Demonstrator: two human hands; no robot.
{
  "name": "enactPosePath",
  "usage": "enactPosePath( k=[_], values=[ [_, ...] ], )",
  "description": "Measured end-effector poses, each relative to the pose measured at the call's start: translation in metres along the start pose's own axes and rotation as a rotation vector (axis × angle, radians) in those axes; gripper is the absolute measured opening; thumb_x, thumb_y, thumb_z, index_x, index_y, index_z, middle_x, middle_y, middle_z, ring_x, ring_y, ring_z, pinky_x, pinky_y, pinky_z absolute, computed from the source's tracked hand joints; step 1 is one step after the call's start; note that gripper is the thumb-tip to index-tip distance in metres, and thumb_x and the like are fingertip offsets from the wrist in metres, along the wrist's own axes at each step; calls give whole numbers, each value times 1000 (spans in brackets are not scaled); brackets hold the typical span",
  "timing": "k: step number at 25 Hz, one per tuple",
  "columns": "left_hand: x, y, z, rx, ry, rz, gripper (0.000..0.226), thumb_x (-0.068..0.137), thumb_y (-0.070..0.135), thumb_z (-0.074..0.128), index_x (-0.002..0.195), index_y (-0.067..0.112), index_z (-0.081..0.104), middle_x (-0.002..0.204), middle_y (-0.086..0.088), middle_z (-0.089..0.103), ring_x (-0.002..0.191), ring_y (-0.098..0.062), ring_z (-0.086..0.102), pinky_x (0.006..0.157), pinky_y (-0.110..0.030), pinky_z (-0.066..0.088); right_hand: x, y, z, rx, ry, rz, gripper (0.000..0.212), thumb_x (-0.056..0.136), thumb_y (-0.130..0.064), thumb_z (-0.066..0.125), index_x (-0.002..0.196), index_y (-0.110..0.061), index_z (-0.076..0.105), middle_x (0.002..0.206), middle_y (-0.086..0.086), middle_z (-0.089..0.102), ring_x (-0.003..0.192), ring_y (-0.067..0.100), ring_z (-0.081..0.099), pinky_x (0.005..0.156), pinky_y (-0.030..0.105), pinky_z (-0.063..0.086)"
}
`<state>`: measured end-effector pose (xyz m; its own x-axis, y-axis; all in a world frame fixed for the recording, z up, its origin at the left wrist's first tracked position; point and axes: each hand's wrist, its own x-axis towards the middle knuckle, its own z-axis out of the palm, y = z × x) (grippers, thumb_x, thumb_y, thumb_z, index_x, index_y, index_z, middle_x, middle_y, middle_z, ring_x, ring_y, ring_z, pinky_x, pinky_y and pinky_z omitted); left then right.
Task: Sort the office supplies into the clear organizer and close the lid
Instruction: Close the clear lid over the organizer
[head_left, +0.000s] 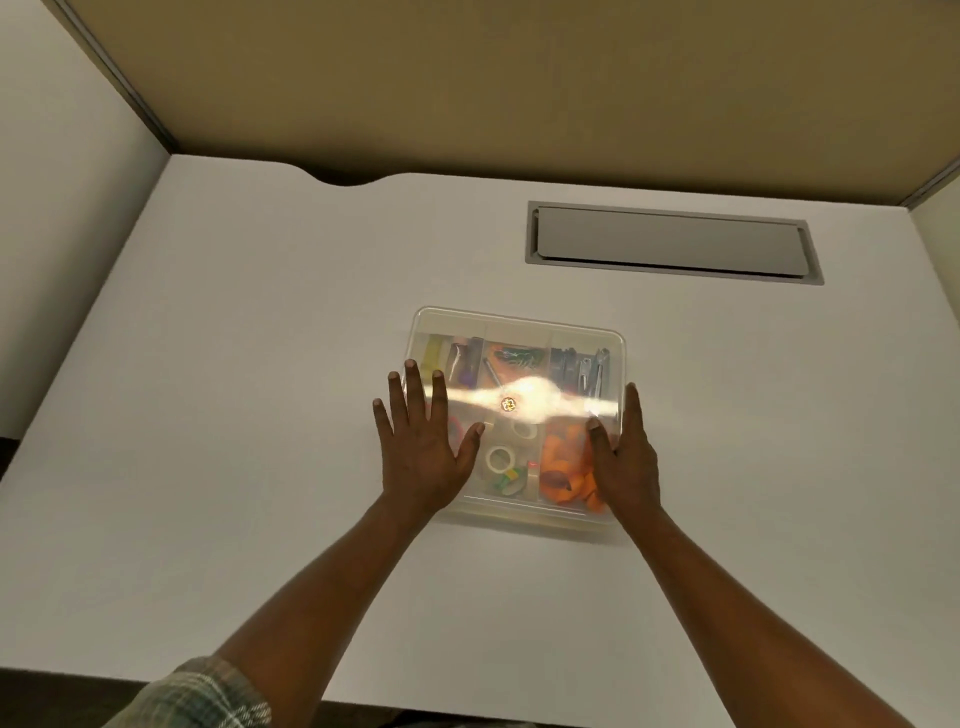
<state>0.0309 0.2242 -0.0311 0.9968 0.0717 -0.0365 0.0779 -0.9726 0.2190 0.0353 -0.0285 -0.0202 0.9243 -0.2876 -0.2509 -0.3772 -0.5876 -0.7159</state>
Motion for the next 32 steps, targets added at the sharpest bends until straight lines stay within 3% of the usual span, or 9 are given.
enactPosePath(
  k=[4, 8, 17, 32],
  values=[
    [3, -44, -6, 17, 39, -86, 92, 89, 77, 24, 157, 18, 6, 165, -14, -6, 151, -36, -8, 120, -59, 4, -1, -48, 55, 46, -69, -58, 69, 103, -33, 47, 159, -29, 8, 145, 18, 53, 127, 37, 54, 107, 45, 44],
    [14, -113, -18, 33, 59, -152, 97, 85, 81, 22, 157, 18, 5, 165, -15, -6, 151, -38, -5, 119, -60, 6, -2, -98, 114, 52, -155, -127, 69, 104, -33, 43, 160, -28, 2, 157, 11, 38, 140, 35, 41, 115, 48, 35],
    [40, -241, -47, 50, 60, -157, 96, 84, 82, 24, 157, 24, 1, 165, -12, -3, 151, -37, -2, 119, -60, 7, -20, -176, 206, -13, -291, -195, 80, 103, -31, 47, 159, -25, -10, 159, 12, 35, 140, 37, 41, 113, 52, 38],
    [56, -291, -57, 111, 23, -179, 97, 84, 83, 21, 157, 23, -1, 165, -13, -5, 151, -39, -2, 117, -63, 7, -14, -212, 225, -134, -455, -260, 87, 100, -50, 46, 156, -31, -18, 155, 10, 42, 132, 35, 53, 105, 53, 46]
  ],
)
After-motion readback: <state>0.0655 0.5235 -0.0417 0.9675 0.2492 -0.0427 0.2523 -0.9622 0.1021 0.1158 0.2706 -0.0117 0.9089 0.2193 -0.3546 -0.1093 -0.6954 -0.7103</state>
